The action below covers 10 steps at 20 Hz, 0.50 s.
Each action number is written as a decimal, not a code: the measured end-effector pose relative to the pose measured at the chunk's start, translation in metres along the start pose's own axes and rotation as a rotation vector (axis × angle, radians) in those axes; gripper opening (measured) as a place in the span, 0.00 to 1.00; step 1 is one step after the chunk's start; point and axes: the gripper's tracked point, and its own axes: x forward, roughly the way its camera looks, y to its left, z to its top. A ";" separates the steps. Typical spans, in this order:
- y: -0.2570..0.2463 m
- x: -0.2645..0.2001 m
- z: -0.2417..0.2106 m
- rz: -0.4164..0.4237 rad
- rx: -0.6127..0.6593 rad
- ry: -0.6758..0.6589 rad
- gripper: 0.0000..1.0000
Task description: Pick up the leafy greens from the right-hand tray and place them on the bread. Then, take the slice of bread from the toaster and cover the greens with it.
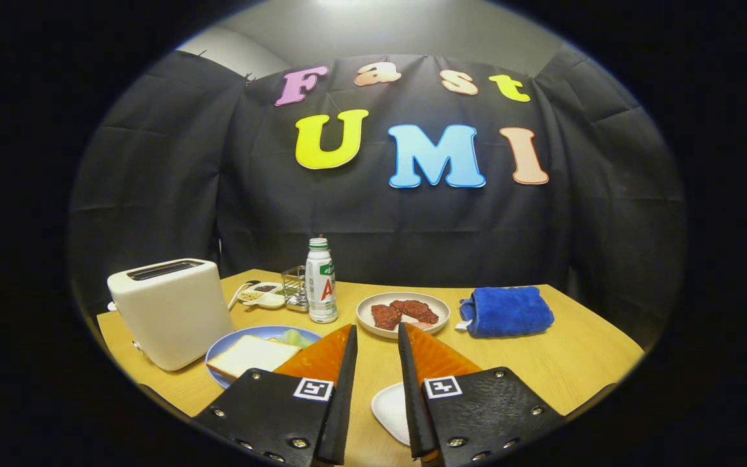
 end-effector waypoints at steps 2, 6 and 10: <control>-0.017 -0.001 0.002 -0.013 -0.020 -0.019 0.37; -0.056 -0.007 0.001 -0.001 -0.083 -0.057 0.40; -0.104 -0.018 -0.010 0.011 -0.021 -0.020 0.40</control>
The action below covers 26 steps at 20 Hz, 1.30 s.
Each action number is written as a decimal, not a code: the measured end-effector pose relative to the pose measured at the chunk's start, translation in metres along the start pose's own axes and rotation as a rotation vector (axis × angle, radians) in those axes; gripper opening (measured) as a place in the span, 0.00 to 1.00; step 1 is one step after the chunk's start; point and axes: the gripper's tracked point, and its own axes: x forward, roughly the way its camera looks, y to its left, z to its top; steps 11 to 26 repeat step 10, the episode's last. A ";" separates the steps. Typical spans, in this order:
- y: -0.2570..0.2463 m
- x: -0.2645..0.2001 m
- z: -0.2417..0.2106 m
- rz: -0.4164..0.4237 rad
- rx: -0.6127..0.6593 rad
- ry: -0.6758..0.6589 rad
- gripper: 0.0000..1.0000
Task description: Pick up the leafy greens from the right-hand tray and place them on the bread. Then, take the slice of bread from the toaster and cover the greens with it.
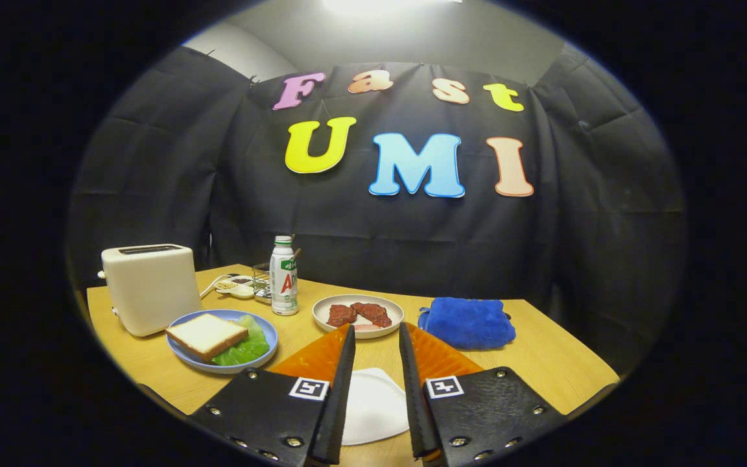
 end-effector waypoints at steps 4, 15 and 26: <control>-0.082 -0.014 0.003 -0.091 0.041 -0.025 0.40; -0.157 -0.049 -0.004 -0.173 0.081 -0.013 0.40; -0.157 -0.049 -0.004 -0.173 0.081 -0.013 0.40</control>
